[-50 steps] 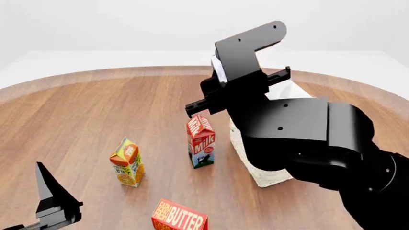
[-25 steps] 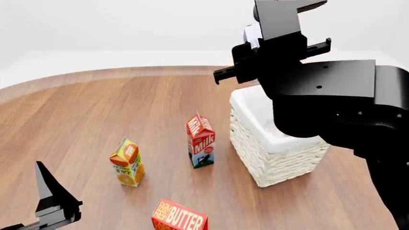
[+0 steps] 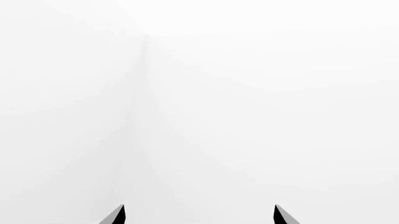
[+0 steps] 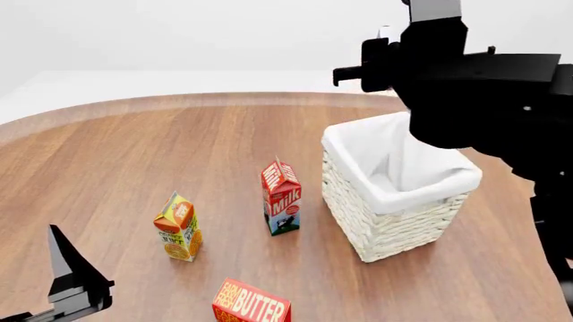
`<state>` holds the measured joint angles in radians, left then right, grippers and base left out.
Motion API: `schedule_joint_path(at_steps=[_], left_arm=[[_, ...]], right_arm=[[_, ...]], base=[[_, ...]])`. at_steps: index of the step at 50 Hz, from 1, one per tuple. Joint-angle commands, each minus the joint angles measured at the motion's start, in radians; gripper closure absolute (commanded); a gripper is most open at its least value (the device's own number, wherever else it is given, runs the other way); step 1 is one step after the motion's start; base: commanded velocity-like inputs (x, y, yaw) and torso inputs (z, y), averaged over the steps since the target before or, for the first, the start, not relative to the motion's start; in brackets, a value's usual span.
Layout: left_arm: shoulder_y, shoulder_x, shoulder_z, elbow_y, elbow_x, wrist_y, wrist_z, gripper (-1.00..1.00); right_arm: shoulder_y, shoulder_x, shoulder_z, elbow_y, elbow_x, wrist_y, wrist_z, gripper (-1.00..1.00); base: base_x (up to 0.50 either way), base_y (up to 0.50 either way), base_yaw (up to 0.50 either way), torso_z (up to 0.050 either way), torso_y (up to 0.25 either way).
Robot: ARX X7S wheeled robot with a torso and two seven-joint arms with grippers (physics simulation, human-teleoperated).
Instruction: Pick up the cream cheese box and the butter, and put them in the basket.
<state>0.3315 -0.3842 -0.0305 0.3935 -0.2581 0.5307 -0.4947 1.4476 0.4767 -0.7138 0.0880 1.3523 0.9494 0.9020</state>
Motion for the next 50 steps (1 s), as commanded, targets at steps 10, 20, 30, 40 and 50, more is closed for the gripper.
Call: schedule_joint_path(at_steps=[10,20,30,40,50], left_arm=[[-0.002,-0.004,0.000,-0.002,-0.004,-0.001,-0.003,-1.00],[-0.001,-0.006,0.000,0.001,-0.004,-0.003,-0.005,-1.00],[-0.002,-0.011,0.000,0.003,-0.008,-0.009,-0.007,-1.00],[-0.001,-0.012,0.001,0.004,-0.005,-0.008,-0.008,-1.00],[-0.006,-0.014,0.003,0.003,-0.006,-0.013,-0.010,-1.00]], right_arm=[[-0.006,-0.015,-0.006,0.171,-0.089,-0.068,-0.090,1.00],[-0.037,-0.020,-0.017,0.256,-0.132,-0.120,-0.118,1.00],[-0.038,-0.022,-0.025,0.298,-0.160,-0.137,-0.117,1.00],[-0.041,-0.052,-0.053,0.364,-0.215,-0.186,-0.155,1.00],[-0.037,-0.077,-0.079,0.446,-0.266,-0.228,-0.188,1.00]], base=[[0.00,0.00,0.00,0.001,0.001],[0.00,0.00,0.00,0.000,0.001],[0.00,0.00,0.00,0.000,0.000],[0.00,0.00,0.00,0.000,0.001],[0.00,0.00,0.00,0.000,0.001]])
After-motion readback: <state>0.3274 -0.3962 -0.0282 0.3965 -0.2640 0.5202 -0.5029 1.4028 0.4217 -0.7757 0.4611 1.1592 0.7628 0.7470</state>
